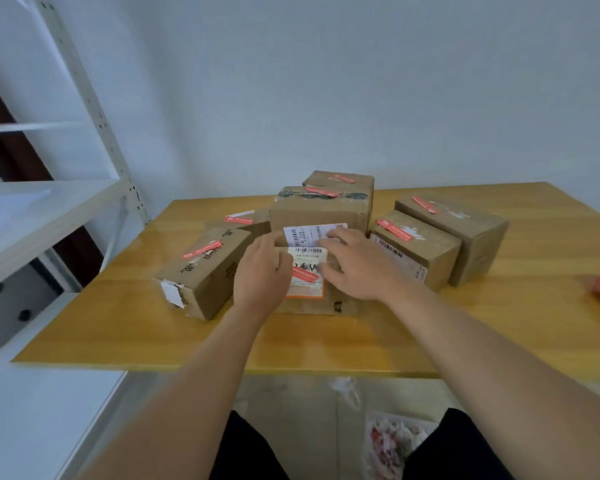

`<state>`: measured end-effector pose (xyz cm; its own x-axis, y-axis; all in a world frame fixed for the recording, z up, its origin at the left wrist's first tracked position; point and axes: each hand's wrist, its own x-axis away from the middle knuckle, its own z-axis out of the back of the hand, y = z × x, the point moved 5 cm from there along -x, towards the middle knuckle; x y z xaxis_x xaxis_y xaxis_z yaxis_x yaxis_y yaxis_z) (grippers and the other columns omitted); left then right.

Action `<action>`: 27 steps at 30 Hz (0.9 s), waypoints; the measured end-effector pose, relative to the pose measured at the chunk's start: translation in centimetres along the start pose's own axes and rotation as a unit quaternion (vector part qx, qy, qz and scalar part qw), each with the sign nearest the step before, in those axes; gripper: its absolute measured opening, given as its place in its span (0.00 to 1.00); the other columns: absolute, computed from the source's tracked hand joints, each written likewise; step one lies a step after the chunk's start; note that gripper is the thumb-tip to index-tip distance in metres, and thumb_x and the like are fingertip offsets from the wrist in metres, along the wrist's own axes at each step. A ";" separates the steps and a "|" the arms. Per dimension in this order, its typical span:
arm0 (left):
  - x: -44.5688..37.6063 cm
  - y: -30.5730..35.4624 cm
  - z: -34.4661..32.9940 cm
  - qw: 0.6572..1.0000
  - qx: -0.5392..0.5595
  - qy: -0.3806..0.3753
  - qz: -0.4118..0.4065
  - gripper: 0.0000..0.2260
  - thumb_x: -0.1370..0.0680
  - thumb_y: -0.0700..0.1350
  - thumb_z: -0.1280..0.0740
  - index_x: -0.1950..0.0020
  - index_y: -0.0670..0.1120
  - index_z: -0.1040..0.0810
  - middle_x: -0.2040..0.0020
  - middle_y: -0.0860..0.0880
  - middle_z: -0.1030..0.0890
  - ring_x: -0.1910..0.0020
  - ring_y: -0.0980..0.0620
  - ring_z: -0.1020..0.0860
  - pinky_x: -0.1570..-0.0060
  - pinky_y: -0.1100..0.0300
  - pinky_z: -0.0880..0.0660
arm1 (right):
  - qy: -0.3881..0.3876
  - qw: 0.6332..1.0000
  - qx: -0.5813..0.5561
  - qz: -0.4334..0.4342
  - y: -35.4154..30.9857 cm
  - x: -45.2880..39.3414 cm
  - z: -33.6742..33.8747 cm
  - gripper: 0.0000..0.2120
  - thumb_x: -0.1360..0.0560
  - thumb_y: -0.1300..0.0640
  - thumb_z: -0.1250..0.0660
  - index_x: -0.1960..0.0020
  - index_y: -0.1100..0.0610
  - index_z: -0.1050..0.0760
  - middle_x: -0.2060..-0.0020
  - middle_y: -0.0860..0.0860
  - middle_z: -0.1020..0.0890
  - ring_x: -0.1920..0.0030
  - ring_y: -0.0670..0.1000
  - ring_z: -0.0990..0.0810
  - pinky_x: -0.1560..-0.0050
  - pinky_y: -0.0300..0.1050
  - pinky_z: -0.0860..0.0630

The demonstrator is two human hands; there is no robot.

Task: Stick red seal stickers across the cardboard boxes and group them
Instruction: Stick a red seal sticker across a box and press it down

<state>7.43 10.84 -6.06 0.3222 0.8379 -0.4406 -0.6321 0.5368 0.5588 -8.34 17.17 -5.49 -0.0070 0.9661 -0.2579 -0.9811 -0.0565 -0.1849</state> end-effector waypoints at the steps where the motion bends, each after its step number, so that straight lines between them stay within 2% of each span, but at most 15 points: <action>1: 0.6 -0.1 -0.1 1.000 -0.003 -0.003 -0.002 0.16 0.20 0.45 0.41 0.32 0.49 0.28 0.34 0.50 0.25 0.37 0.50 0.27 0.43 0.54 0.30 | 0.000 1.000 -0.003 -0.004 0.2 0.5 -0.5 0.27 0.20 0.42 0.43 0.24 0.51 0.37 0.26 0.51 0.36 0.25 0.53 0.40 0.29 0.55 0.36; 4: 2.1 -0.4 -0.5 0.999 -0.017 -0.003 -0.033 0.15 0.19 0.44 0.40 0.33 0.47 0.27 0.35 0.50 0.24 0.38 0.50 0.28 0.43 0.58 0.31 | 0.016 0.999 -0.026 -0.016 0.8 1.9 -1.8 0.27 0.20 0.40 0.44 0.25 0.51 0.36 0.26 0.50 0.35 0.26 0.52 0.39 0.28 0.54 0.37; 7: 2.3 -1.1 -1.6 0.997 -0.046 -0.006 -0.055 0.16 0.20 0.46 0.41 0.33 0.49 0.27 0.38 0.52 0.23 0.39 0.51 0.27 0.43 0.59 0.30 | 0.067 0.996 -0.061 -0.023 1.2 2.7 -2.5 0.25 0.20 0.41 0.42 0.26 0.50 0.35 0.26 0.48 0.35 0.26 0.51 0.40 0.28 0.54 0.37; 11: 2.6 -2.0 -2.6 0.997 -0.081 0.005 -0.017 0.20 0.19 0.48 0.41 0.28 0.45 0.29 0.30 0.49 0.28 0.31 0.48 0.33 0.34 0.54 0.35 | 0.116 0.978 -0.155 -0.078 2.0 3.3 -3.9 0.27 0.22 0.40 0.39 0.26 0.48 0.36 0.25 0.49 0.40 0.25 0.51 0.43 0.30 0.52 0.38; 14: 2.9 -2.2 -3.0 0.998 -0.065 0.015 0.019 0.22 0.19 0.49 0.41 0.26 0.44 0.32 0.27 0.47 0.31 0.28 0.48 0.35 0.31 0.54 0.36 | 0.150 0.964 -0.195 -0.105 2.1 3.5 -4.9 0.28 0.23 0.41 0.36 0.26 0.48 0.37 0.25 0.47 0.41 0.26 0.51 0.41 0.32 0.49 0.35; 17: 2.9 -2.5 -3.3 0.997 -0.053 0.026 0.040 0.24 0.20 0.50 0.41 0.25 0.43 0.34 0.26 0.47 0.33 0.27 0.49 0.37 0.31 0.55 0.37 | 0.181 0.948 -0.231 -0.124 2.1 3.6 -5.6 0.29 0.24 0.43 0.33 0.26 0.50 0.36 0.25 0.46 0.40 0.26 0.46 0.41 0.32 0.43 0.37; 20: 3.0 -2.6 -3.4 0.997 -0.051 0.040 0.029 0.23 0.20 0.50 0.40 0.27 0.42 0.31 0.27 0.46 0.31 0.28 0.48 0.35 0.32 0.55 0.36 | 0.200 0.933 -0.267 -0.136 2.2 3.8 -6.2 0.30 0.24 0.44 0.33 0.25 0.52 0.36 0.25 0.46 0.38 0.26 0.44 0.40 0.30 0.42 0.39; 23: 3.0 -2.7 -3.5 0.998 -0.044 0.051 0.009 0.23 0.21 0.51 0.41 0.30 0.43 0.28 0.29 0.46 0.29 0.30 0.48 0.33 0.32 0.54 0.35 | 0.206 0.927 -0.278 -0.142 1.9 4.0 -6.5 0.30 0.24 0.45 0.32 0.26 0.53 0.35 0.25 0.46 0.37 0.25 0.43 0.41 0.30 0.36 0.43; 27: 3.5 -3.1 -3.4 0.997 -0.007 0.081 -0.004 0.21 0.22 0.51 0.40 0.34 0.41 0.25 0.32 0.46 0.27 0.32 0.49 0.32 0.34 0.54 0.31 | 0.230 0.929 -0.265 -0.120 1.5 4.6 -6.2 0.31 0.26 0.40 0.35 0.29 0.56 0.31 0.27 0.47 0.34 0.27 0.42 0.40 0.32 0.28 0.44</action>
<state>8.13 11.75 -11.72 0.2096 0.8061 -0.5534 -0.6395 0.5411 0.5461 -8.66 19.96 -12.79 0.4029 0.7634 -0.5049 -0.7106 -0.0869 -0.6983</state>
